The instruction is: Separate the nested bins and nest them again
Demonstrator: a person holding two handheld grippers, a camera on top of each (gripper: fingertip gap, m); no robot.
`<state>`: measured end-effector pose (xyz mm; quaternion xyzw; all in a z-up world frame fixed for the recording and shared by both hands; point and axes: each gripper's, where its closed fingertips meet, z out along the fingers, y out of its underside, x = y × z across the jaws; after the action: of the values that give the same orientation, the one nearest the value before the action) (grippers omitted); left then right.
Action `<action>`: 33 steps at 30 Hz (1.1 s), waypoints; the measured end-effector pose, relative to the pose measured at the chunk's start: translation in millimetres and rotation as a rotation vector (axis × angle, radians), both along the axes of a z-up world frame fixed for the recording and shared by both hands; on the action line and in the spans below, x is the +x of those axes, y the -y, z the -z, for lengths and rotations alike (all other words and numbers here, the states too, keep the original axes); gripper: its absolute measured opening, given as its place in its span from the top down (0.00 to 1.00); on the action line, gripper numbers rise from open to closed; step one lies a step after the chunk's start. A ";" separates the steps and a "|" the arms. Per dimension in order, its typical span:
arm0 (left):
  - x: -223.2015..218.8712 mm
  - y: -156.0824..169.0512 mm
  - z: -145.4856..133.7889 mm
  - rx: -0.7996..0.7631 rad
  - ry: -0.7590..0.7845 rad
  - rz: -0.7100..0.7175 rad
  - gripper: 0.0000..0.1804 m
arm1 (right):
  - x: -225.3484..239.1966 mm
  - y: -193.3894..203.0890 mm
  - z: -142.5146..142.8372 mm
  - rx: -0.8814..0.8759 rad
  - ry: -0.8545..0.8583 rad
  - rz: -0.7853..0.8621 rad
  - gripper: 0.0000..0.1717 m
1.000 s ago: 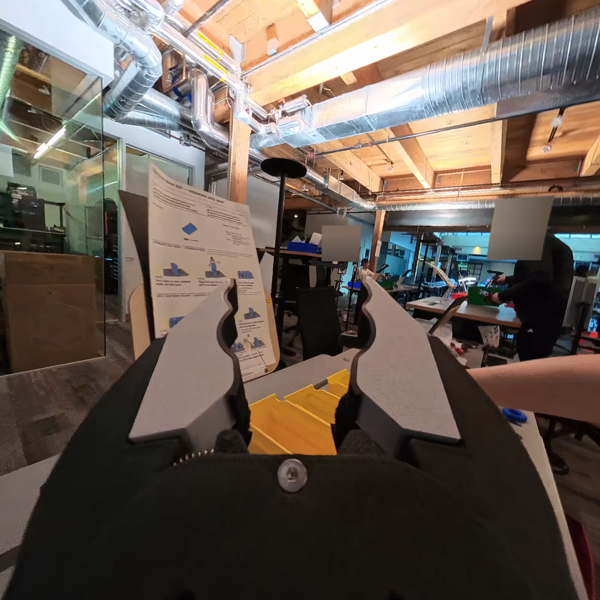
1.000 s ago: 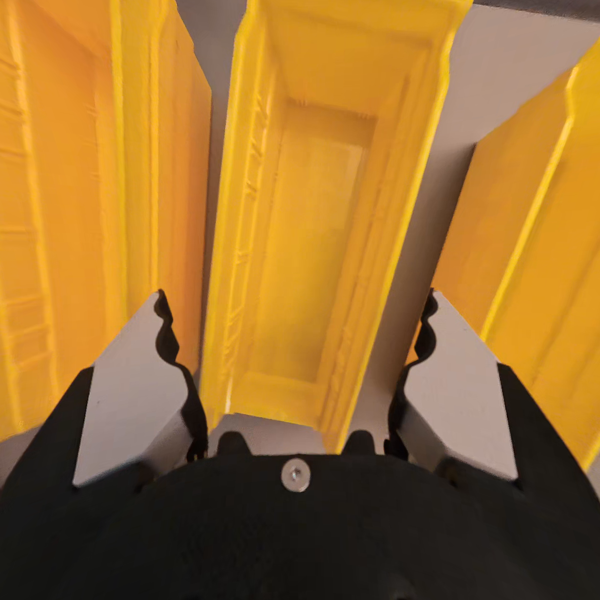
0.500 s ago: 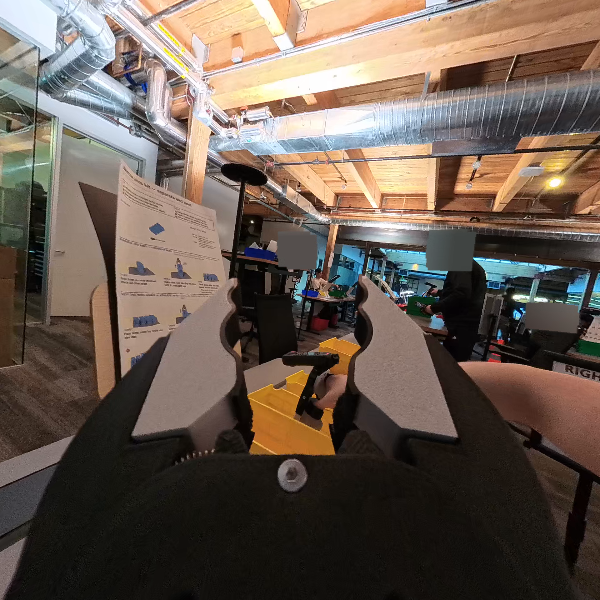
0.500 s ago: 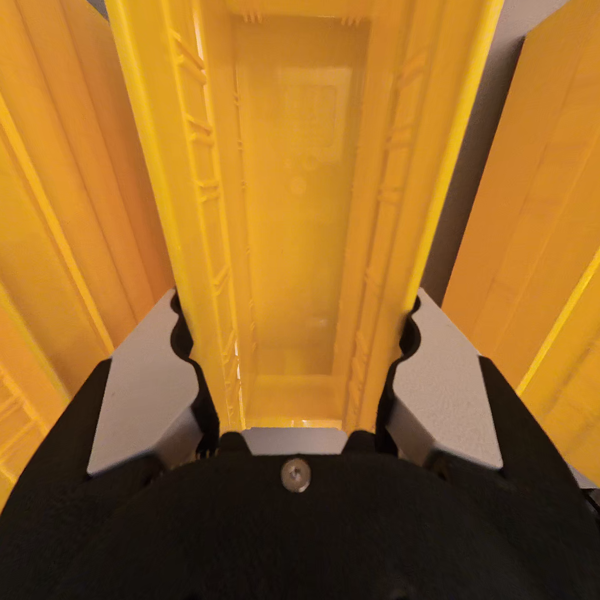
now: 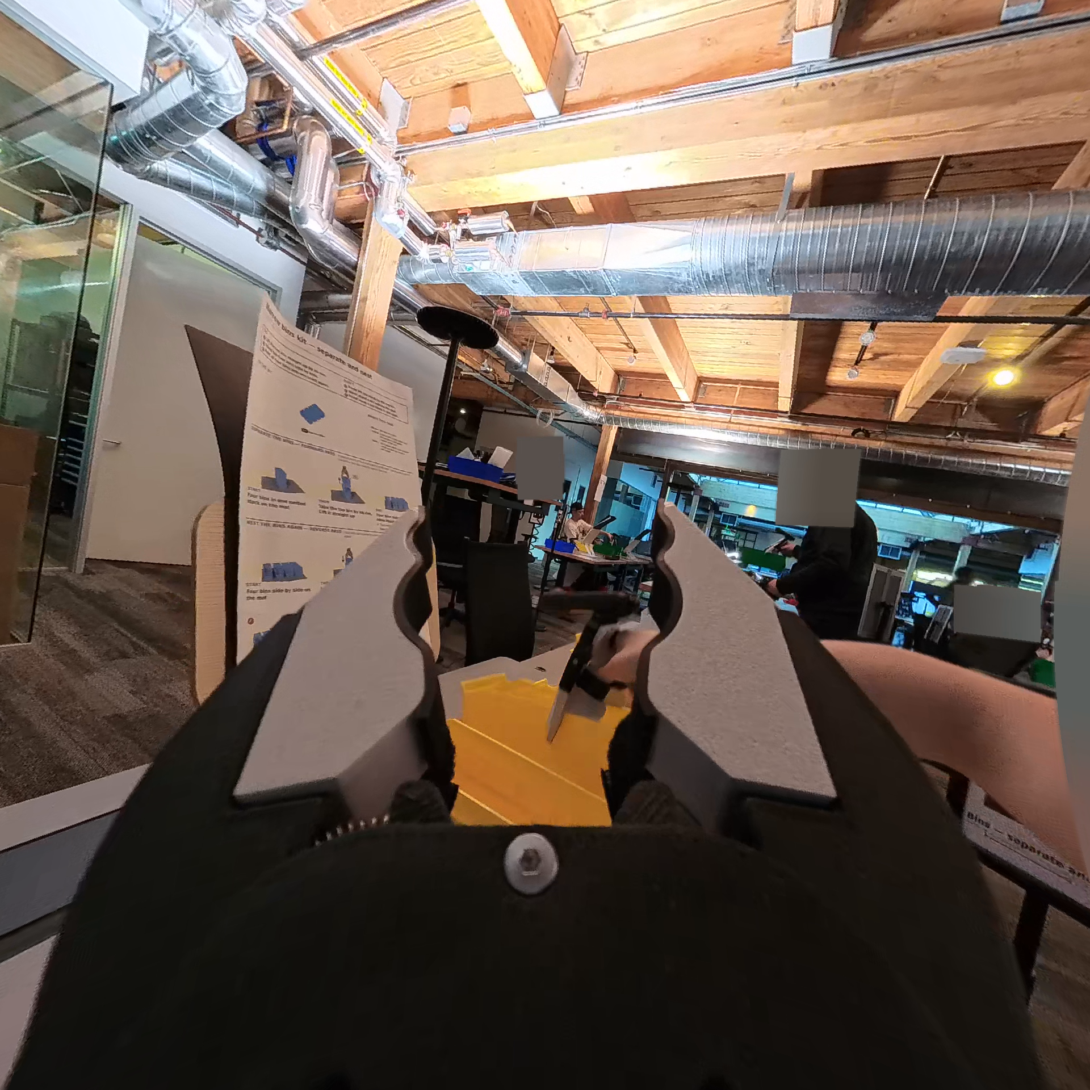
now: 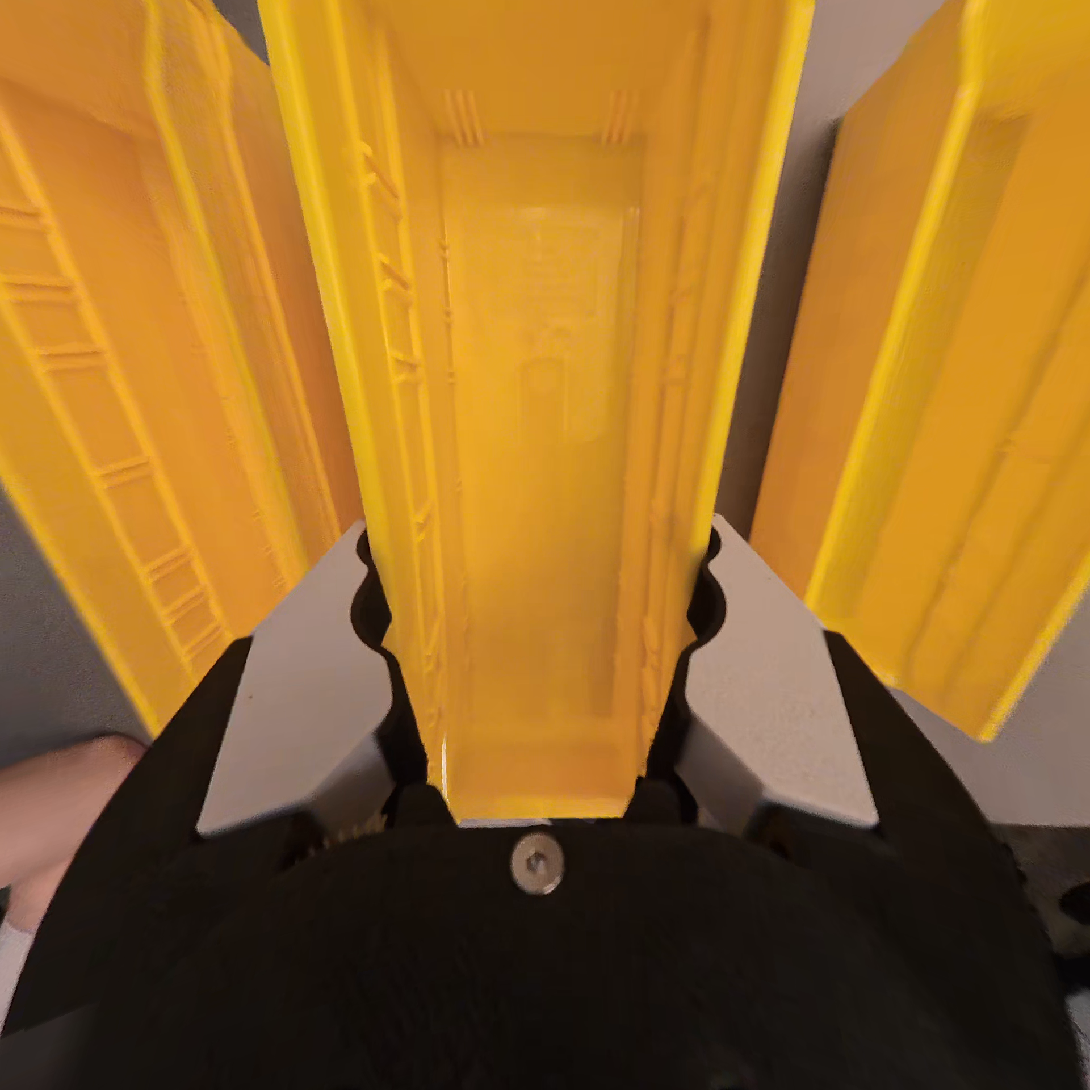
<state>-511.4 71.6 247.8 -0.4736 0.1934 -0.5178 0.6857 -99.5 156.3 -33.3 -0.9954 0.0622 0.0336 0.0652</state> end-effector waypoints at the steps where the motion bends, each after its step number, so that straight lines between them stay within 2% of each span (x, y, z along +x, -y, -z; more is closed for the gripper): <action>1: -0.7 -0.6 0.5 -0.002 -0.002 0.000 0.59 | 0.8 -0.2 -14.8 0.010 0.015 0.000 0.39; 6: -4.0 -2.8 2.9 -0.017 -0.002 0.006 0.59 | -13.3 -7.1 -86.0 0.105 0.104 -0.022 0.38; 10: -7.5 -4.2 5.7 -0.031 -0.013 -0.006 0.58 | -60.9 -9.7 -106.1 0.175 0.062 -0.088 0.38; 13: -12.5 -5.7 7.8 -0.045 -0.016 -0.024 0.57 | -94.1 -10.6 -101.2 0.192 0.000 -0.116 0.38; 17: -17.7 -3.4 9.1 -0.049 -0.019 -0.018 0.57 | -114.7 -9.6 -78.6 0.134 -0.040 -0.111 0.37; 20: -25.3 -1.0 7.3 -0.045 0.001 -0.019 0.57 | -120.6 -8.0 -62.0 0.094 -0.040 -0.102 0.36; 26: -37.6 -2.0 7.7 -0.052 0.029 -0.021 0.56 | -129.5 -13.7 -56.7 0.100 -0.025 -0.079 0.37; 33: -42.8 -0.2 8.3 -0.060 0.046 0.002 0.55 | -136.7 -14.6 -31.8 0.083 0.021 -0.074 0.36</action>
<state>-554.3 71.7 239.5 -0.4818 0.1627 -0.5349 0.6747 -236.2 170.9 -1.6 -0.9937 0.0230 0.0278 0.1058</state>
